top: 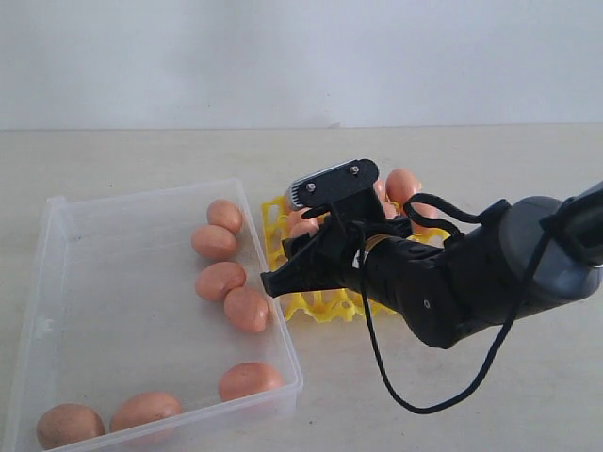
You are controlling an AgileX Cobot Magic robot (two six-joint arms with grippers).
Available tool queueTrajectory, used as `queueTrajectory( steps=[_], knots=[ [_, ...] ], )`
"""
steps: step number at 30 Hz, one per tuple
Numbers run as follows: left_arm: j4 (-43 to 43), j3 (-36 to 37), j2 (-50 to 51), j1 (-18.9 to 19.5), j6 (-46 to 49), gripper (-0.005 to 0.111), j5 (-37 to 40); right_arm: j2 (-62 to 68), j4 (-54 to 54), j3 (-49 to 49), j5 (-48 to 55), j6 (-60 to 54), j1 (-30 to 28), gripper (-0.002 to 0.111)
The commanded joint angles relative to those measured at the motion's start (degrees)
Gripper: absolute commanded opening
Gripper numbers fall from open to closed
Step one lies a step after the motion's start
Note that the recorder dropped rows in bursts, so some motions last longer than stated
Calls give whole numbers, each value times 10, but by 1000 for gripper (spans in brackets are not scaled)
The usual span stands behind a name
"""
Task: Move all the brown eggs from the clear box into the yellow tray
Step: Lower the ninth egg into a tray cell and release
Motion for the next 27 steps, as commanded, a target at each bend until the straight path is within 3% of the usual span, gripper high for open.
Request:
queueTrajectory(
  steps=[1,10,13,18,27],
  knots=[
    [-3,-1,-2,-2,0,-4,-1,-1,5,-4,0,-6,-1,0],
    [-3,-1,-2,-2,0,-4,-1,-1,6,-4,0,-6,-1,1],
    [-3,-1,-2,-2,0,-4,-1,-1,12,-4,0,-6,-1,13],
    [-3,-1,-2,-2,0,-4,-1,-2,15,-4,0,-6,-1,46],
    [-3,-1,-2,-2,0,-4,-1,-3,22,-4,1,8,-1,62]
  ],
)
